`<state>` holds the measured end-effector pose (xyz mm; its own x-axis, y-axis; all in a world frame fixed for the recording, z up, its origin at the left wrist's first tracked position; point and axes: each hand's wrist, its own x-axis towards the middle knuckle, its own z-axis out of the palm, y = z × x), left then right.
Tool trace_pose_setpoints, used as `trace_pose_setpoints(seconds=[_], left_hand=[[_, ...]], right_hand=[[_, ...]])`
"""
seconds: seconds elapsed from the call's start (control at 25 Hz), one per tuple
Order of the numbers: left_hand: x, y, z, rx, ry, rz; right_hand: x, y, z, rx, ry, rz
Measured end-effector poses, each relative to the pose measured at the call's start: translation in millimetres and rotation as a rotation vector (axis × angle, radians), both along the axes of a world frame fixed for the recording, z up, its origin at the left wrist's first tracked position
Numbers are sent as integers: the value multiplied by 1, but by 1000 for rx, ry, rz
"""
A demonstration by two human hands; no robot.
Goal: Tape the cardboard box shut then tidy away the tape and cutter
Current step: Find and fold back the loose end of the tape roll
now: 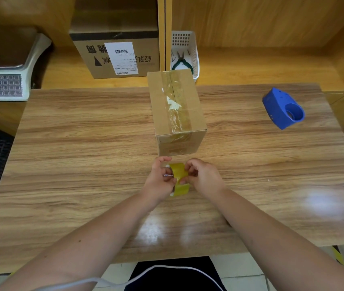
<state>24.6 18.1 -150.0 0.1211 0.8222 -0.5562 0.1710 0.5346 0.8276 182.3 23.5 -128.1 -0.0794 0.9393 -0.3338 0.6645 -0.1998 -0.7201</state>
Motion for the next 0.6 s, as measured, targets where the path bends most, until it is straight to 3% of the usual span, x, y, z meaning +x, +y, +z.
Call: trace_pose_setpoints(seconds=[0.32,0.6], left_hand=[[-3,0,4,-19,-13,29],[-5,1,7,-21,-22,57]], right_hand=[[-6,2,4,-9,-22,41],[-11,-11,7,141,4,49]])
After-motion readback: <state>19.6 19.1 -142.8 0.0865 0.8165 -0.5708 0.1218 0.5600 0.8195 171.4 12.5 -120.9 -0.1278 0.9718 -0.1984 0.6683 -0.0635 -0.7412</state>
